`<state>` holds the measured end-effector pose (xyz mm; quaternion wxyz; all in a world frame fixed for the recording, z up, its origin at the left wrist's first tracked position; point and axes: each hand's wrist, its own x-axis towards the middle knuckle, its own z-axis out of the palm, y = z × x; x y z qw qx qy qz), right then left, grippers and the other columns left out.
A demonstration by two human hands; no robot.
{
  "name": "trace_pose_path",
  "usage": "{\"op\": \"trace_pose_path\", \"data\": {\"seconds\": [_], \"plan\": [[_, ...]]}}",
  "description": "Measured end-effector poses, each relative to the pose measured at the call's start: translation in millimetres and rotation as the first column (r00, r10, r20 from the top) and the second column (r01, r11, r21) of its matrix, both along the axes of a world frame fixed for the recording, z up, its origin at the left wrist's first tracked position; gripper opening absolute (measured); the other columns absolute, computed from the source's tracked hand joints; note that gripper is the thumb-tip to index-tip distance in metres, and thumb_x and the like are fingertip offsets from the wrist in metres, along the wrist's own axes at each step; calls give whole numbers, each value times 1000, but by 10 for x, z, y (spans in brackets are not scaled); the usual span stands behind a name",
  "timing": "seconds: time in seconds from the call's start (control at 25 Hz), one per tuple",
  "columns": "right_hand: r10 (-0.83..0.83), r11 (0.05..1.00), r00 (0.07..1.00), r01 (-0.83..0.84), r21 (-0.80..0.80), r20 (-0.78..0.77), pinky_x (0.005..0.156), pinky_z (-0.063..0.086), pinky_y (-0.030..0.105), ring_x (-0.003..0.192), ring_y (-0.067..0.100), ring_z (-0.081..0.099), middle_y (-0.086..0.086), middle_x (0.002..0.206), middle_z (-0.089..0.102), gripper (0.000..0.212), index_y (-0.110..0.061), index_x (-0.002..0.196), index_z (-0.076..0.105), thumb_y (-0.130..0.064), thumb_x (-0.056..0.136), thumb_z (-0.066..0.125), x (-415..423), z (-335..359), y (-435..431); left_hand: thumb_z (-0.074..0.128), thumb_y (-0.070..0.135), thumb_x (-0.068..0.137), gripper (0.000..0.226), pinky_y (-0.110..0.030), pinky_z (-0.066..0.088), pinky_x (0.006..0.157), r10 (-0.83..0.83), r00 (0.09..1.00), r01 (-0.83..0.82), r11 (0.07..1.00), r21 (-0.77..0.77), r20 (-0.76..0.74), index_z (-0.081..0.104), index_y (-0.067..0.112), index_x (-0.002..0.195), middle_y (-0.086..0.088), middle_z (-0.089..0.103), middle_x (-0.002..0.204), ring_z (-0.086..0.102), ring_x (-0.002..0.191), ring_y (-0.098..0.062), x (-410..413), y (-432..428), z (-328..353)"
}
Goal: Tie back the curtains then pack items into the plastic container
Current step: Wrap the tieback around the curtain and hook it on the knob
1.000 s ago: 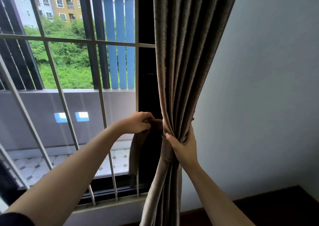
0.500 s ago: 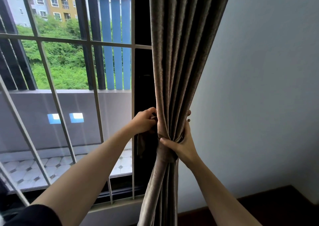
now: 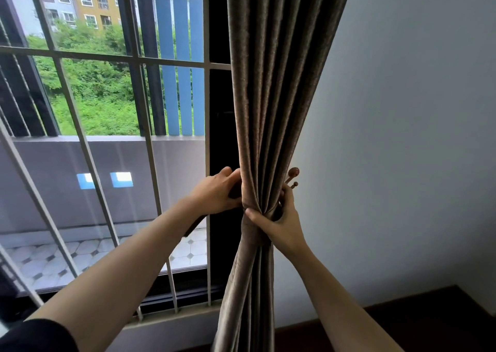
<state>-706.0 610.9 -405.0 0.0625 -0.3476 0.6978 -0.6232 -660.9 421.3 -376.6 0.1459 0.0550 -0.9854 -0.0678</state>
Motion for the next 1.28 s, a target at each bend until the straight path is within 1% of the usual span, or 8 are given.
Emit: {"op": "trace_pose_path", "data": {"seconds": [0.16,0.36,0.56,0.72,0.84,0.96,1.12,1.28], "plan": [[-124,992,991,125,17,-54,71,45,6,83,-9,58,-31,96,54,66,-43,118,33,-30,72,78,65,58,-75,42,43,86,41,-38,51,70,-57,996,55,998,-21,-71,59,14,110,-11,65,104,63,89,-33,67,-50,-22],[-214,976,967,218,14,-137,75,46,14,79,-3,56,-30,91,52,54,-41,118,38,-38,74,70,165,-17,-129,52,6,90,17,-21,34,71,-50,993,75,968,239,-111,64,3,102,-15,67,100,59,90,-25,-43,-15,7],[-211,975,967,218,35,-145,77,44,12,81,-1,53,-22,95,53,57,-23,130,42,-28,80,70,166,27,-67,56,34,75,32,-16,39,70,-68,996,24,807,590,52,60,28,107,4,62,95,55,90,-12,-23,41,133],[-216,974,963,225,41,-161,75,43,12,84,1,53,-25,92,52,57,-23,129,43,-27,79,71,164,35,-44,67,37,80,45,-28,44,63,-91,996,94,977,189,-23,51,13,115,-5,61,80,62,77,-26,-17,-12,114],[-222,971,960,233,46,-171,78,46,18,84,3,54,-30,88,49,56,-23,127,44,-28,78,71,160,32,-20,57,40,84,44,-35,49,58,-165,979,152,982,-111,-119,41,21,119,-13,65,93,64,75,-34,-13,-86,68],[-225,969,959,238,61,-171,79,49,21,79,1,55,-31,88,50,56,-25,126,44,-30,78,71,187,-5,9,51,41,83,41,-40,53,70,-228,960,205,968,-147,-163,55,17,117,-10,61,104,62,85,-28,22,-207,-29],[-240,965,955,254,68,-175,82,52,26,85,5,58,-21,94,55,59,-25,128,43,-33,77,71,188,-4,27,61,19,88,23,-22,47,75,-230,947,255,963,90,-223,67,9,108,-9,70,94,62,82,-16,24,-109,19],[-263,957,944,282,71,-200,84,55,35,91,12,62,-21,96,54,63,-28,129,40,-42,75,70,178,6,-3,52,8,93,21,-32,48,91,-131,989,74,847,527,72,67,9,108,-8,69,105,62,97,-20,-18,-41,136]]}}
